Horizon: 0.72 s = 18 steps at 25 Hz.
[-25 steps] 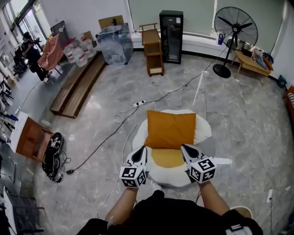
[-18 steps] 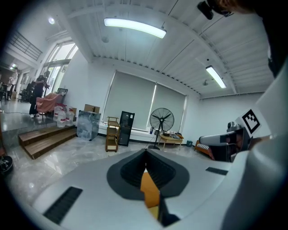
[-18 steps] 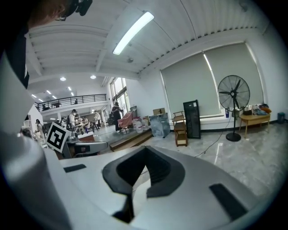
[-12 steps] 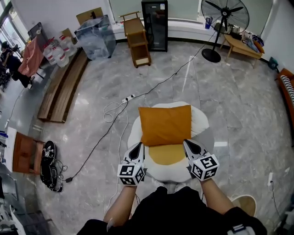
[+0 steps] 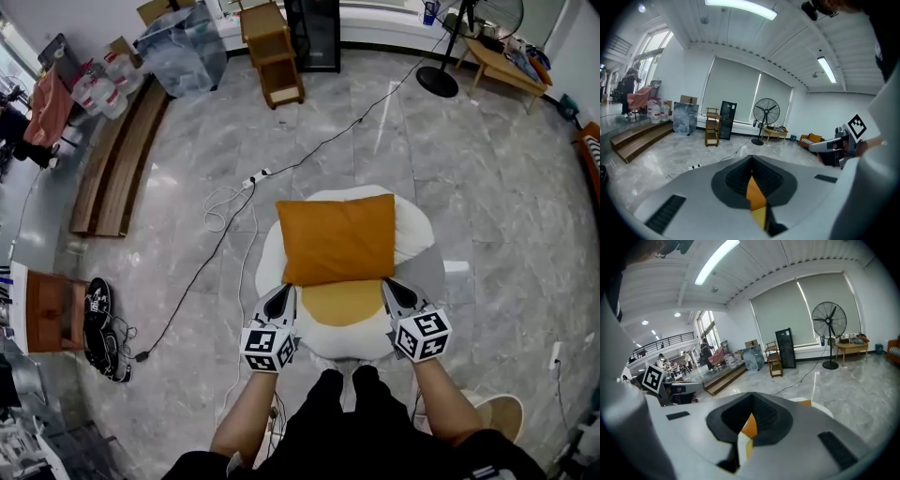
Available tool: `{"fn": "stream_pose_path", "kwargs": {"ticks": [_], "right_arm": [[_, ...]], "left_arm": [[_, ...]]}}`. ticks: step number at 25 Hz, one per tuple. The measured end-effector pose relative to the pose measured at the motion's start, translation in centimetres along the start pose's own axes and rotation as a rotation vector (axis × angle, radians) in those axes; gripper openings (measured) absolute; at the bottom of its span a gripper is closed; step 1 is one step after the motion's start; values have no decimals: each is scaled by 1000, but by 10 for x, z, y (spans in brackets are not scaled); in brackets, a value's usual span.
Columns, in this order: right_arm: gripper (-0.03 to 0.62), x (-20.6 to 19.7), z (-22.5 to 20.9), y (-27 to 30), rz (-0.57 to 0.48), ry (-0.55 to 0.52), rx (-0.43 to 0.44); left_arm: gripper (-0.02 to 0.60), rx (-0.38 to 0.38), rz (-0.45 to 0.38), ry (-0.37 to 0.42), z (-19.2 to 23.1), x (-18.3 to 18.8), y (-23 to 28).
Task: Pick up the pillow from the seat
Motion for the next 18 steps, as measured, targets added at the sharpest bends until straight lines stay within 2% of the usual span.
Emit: {"fn": "stream_pose_path", "kwargs": {"ticks": [9,13,14,15,17,18], "right_arm": [[8,-75,-69,51,104,1,-16],[11,-118,-93,75,169,-2,1],[50,-130,-99,82,188,8,13],[173,-142,-106,90,205,26,26],[301,-165,-122,107,225,84,39],[385,-174,-131,115,229,120,41]], "left_arm": [[11,77,111,-59,34,-75,71],[12,89,142,-20,51,-107,98],[27,95,154,-14,56,-116,106],[100,100,170,-14,62,-125,115],[340,107,204,-32,73,-145,134],[391,114,218,-46,79,-156,143]]}}
Point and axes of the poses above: the fingertips, and each gripper's own axes: y forward along the fingers, z to its left, x out of its top, the point moved 1 cm from there along -y, backward along the fingers, and after that the axes turned 4 degrees about -y, right-handed, at the moved point
